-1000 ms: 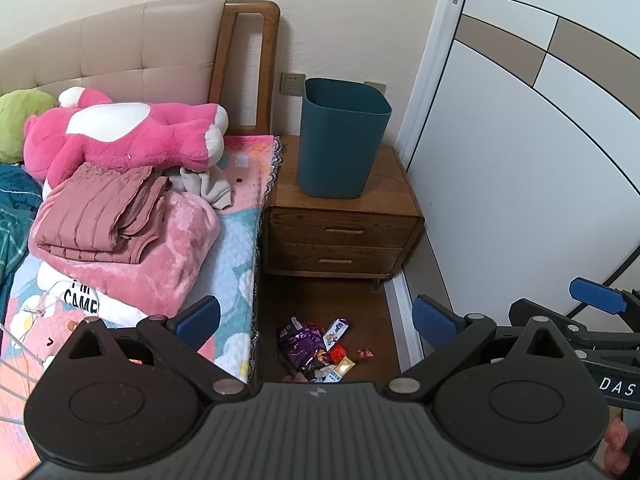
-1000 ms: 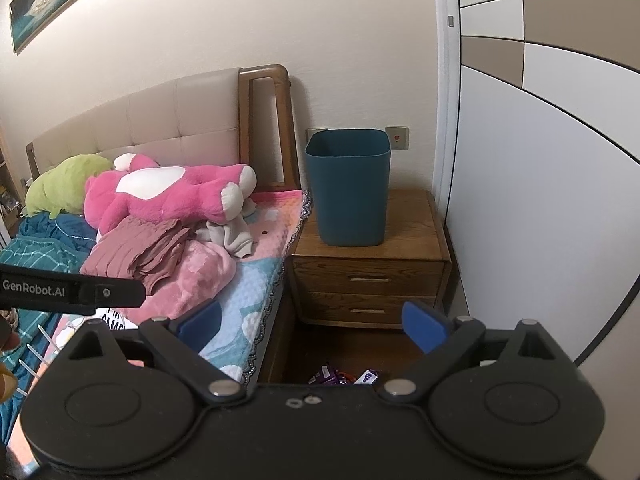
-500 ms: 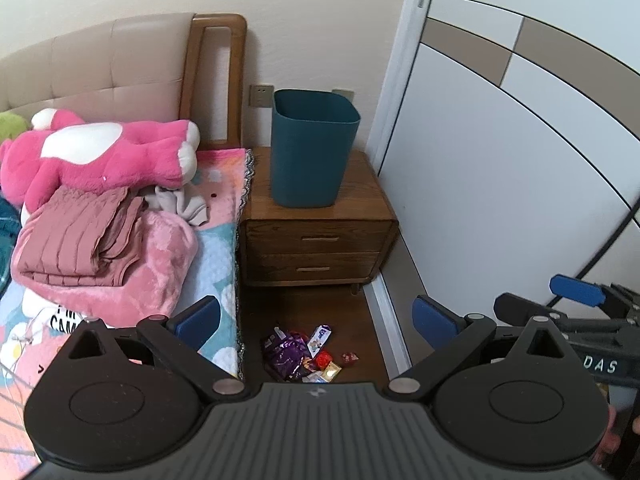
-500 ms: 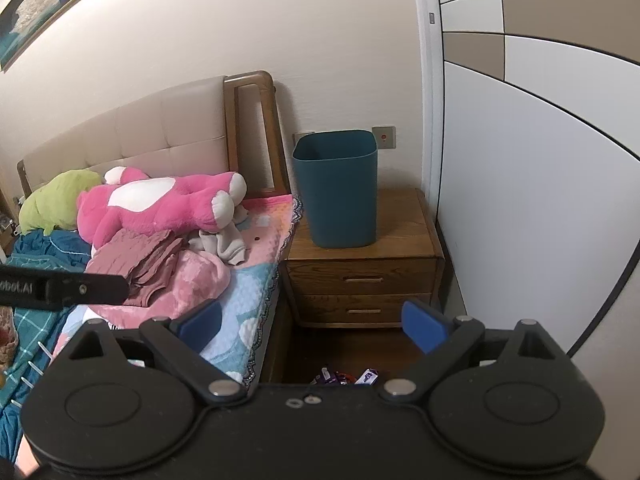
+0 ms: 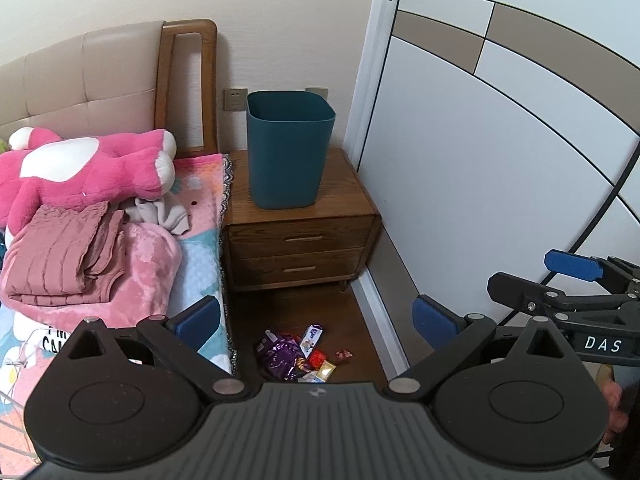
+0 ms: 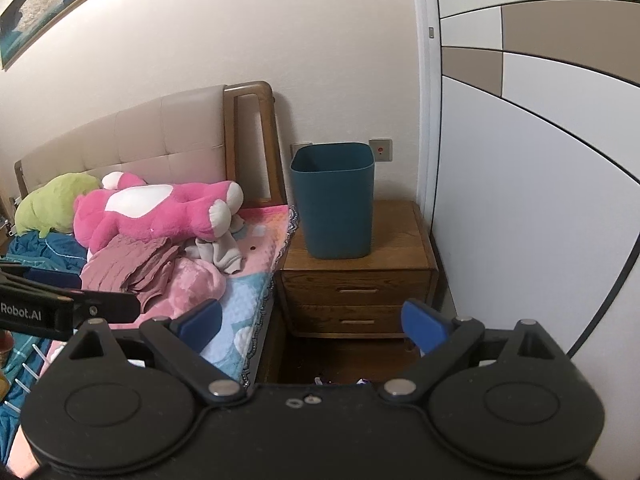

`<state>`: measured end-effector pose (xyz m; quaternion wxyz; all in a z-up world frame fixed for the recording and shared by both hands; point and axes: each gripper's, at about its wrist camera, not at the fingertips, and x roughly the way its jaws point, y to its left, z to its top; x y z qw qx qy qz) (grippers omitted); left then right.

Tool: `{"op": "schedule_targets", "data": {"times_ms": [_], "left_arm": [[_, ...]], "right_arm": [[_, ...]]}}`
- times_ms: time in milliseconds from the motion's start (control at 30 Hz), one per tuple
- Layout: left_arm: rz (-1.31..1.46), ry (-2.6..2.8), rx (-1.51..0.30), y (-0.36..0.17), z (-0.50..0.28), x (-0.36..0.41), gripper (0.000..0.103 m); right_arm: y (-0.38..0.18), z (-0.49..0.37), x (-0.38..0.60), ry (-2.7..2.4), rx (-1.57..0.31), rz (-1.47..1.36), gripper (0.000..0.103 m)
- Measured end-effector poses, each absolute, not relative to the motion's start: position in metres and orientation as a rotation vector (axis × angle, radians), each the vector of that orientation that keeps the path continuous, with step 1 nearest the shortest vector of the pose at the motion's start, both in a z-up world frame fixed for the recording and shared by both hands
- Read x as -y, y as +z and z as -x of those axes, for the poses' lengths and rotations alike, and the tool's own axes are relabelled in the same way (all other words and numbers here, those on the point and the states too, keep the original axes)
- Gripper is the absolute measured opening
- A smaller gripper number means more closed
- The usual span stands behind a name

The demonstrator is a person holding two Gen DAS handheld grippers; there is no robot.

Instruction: Collect trash

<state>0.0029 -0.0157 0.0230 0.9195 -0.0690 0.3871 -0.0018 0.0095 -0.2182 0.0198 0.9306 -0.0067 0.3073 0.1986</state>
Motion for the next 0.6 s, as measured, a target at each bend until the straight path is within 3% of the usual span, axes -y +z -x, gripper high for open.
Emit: {"op": "schedule_targets", "data": {"times_ms": [600], "left_arm": [[0.143,-0.024,-0.8,0.018,-0.014,0.013,0.103]], "right_arm": [[0.018,-0.009,0.22,0.38,-0.617,0.005,0.097]]}}
